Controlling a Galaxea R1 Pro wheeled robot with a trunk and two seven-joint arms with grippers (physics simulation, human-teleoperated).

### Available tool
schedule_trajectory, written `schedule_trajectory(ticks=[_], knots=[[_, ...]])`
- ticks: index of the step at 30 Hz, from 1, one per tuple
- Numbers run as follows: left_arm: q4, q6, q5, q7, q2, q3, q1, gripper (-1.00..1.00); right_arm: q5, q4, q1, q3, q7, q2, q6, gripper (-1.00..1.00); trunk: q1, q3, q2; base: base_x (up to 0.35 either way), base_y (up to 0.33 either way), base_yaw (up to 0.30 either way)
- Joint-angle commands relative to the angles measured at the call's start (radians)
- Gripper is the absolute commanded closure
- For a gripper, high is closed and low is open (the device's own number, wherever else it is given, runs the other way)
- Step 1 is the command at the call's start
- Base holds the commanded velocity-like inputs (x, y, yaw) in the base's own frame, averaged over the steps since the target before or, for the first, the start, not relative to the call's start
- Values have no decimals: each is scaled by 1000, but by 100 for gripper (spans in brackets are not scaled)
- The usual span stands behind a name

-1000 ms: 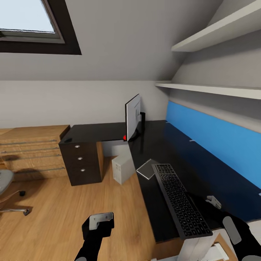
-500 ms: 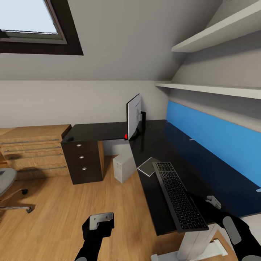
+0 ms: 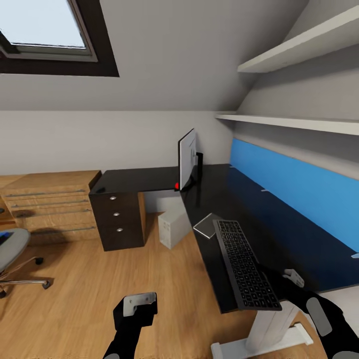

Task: In the bedroom, organize the workspace by keeping the computer under the desk, ensuring the monitor is on the desk, placing the keyboard on the desk next to the monitor, placing the mouse on the desk next to the keyboard, moving the folder from the swivel chair onto the desk next to the mouse, stacking the notebook on top of the folder with the pen on top of the notebook, and positioning the swivel chair next to the desk.

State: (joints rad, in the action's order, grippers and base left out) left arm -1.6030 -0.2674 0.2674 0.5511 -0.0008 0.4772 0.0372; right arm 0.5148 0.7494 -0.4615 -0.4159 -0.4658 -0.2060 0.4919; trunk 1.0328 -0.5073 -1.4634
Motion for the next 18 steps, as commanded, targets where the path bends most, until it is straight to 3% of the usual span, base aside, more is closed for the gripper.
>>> schedule_trajectory(ticks=[1,18], knots=[[-2,-3,6,6,0,1,0,-100,-2,0,0,-2,0,0,10,-100,0,-1,-1,-99,76,0],[3,-4,6,6,-1,1,0,-100,-2,1,0,-3,-1,0,10,-100,0,-1,-1,-53,46,0]])
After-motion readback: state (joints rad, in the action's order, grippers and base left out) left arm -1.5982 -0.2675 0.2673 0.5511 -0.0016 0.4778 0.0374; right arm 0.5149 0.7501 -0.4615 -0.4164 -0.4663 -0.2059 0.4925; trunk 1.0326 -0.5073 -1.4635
